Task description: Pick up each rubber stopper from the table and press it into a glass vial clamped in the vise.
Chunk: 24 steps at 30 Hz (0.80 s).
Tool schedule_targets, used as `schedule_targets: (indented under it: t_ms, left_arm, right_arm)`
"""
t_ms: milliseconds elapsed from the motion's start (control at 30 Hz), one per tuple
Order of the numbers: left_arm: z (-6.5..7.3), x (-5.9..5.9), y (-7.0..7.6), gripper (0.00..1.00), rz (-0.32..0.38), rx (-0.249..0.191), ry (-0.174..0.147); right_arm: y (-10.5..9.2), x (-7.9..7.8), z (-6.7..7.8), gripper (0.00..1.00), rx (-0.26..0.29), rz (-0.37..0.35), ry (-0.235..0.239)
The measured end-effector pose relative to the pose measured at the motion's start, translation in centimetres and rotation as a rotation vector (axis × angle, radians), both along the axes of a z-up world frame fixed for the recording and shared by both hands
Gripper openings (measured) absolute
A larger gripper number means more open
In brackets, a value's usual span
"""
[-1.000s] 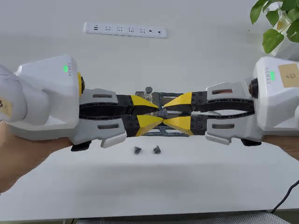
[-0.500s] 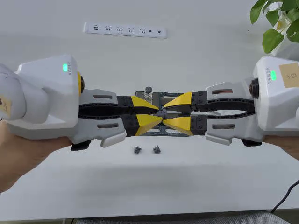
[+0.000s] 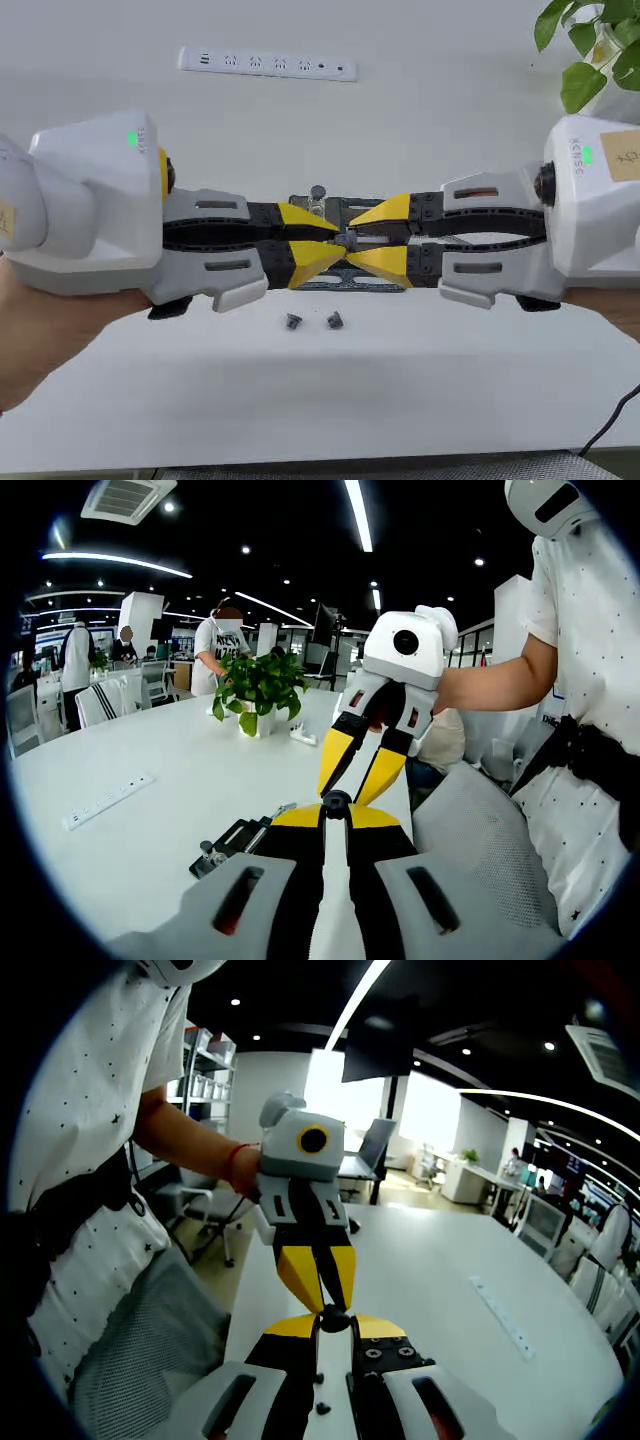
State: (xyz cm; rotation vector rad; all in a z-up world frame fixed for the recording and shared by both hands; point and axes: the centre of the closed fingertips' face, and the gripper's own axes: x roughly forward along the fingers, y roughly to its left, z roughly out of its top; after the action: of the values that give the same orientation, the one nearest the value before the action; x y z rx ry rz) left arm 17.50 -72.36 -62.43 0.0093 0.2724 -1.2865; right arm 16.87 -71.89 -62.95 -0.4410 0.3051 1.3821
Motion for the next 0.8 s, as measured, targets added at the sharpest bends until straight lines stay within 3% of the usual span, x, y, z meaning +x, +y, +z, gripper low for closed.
schedule_targets:
  t_ms: [200,333,500,800]
  left_arm:
    - [0.1,-0.1,0.2,0.04,-0.002,-0.002,0.003]
    - [0.9,-0.1,0.5,0.04,-0.006,-0.042,0.02]
    - [2.2,-0.2,0.7,0.03,-0.009,-0.105,0.043]
    - [3.2,-0.6,0.7,0.03,-0.028,-0.156,0.066]
  right_arm:
    - [-0.3,-0.1,0.5,0.1,0.002,0.0,0.003]
    - [-0.5,0.0,1.1,0.1,0.015,-0.004,0.007]
    - [-0.2,-0.3,2.5,0.1,0.082,-0.002,0.039]
    - [0.5,-0.9,3.3,0.11,0.117,0.018,0.064]
